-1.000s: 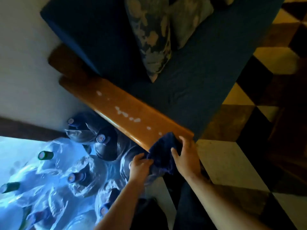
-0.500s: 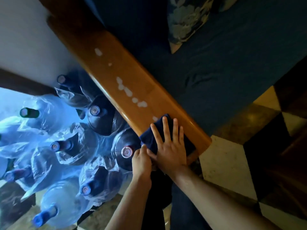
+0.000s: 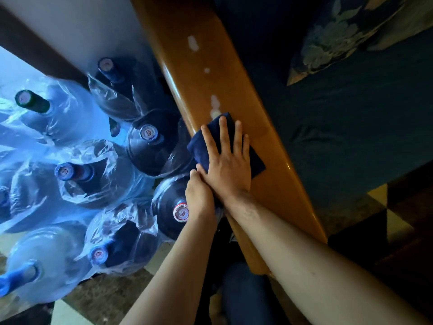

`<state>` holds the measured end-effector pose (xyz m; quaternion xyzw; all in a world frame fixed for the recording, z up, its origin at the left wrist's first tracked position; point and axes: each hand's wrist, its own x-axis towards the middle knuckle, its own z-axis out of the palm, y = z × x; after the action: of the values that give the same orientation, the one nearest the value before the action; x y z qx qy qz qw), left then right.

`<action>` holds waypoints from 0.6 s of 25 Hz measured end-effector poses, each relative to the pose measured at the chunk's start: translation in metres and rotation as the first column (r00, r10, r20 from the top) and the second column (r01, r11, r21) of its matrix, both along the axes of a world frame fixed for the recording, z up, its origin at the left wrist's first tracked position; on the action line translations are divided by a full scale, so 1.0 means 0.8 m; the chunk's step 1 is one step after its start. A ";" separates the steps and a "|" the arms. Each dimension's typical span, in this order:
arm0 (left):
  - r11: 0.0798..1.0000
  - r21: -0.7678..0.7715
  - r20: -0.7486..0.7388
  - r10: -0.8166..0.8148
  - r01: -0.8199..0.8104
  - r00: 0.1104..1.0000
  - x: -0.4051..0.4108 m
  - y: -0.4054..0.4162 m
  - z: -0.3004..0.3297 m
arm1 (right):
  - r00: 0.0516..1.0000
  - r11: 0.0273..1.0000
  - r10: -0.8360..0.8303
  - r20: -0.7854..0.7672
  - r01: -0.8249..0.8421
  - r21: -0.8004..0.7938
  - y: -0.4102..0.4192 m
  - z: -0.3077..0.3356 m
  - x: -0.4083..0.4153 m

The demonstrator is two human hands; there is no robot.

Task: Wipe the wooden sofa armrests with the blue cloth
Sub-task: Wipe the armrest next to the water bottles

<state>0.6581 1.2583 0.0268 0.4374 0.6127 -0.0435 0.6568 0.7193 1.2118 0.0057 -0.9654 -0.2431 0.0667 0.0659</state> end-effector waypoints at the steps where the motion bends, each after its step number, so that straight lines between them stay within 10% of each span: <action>1: 0.998 -0.047 -0.029 0.046 -0.048 0.998 -0.006 -0.009 -0.001 | 1.000 1.000 0.018 0.005 -0.018 0.012 -0.012 0.002 -0.009; 8: 0.994 -0.093 -0.065 -0.059 0.053 0.996 -0.003 -0.040 -0.001 | 0.951 0.956 -0.288 -0.110 0.277 -0.101 -0.218 0.024 -0.123; 15: 0.970 0.240 -0.210 0.099 -0.047 0.973 0.077 -0.006 -0.007 | 0.836 0.874 -0.378 -0.399 0.464 0.145 -0.192 0.021 0.036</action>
<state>0.7199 1.2538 0.0213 0.4809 0.6986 0.0049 0.5298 0.7478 1.0586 0.0221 -0.9517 -0.0131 0.1957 0.2362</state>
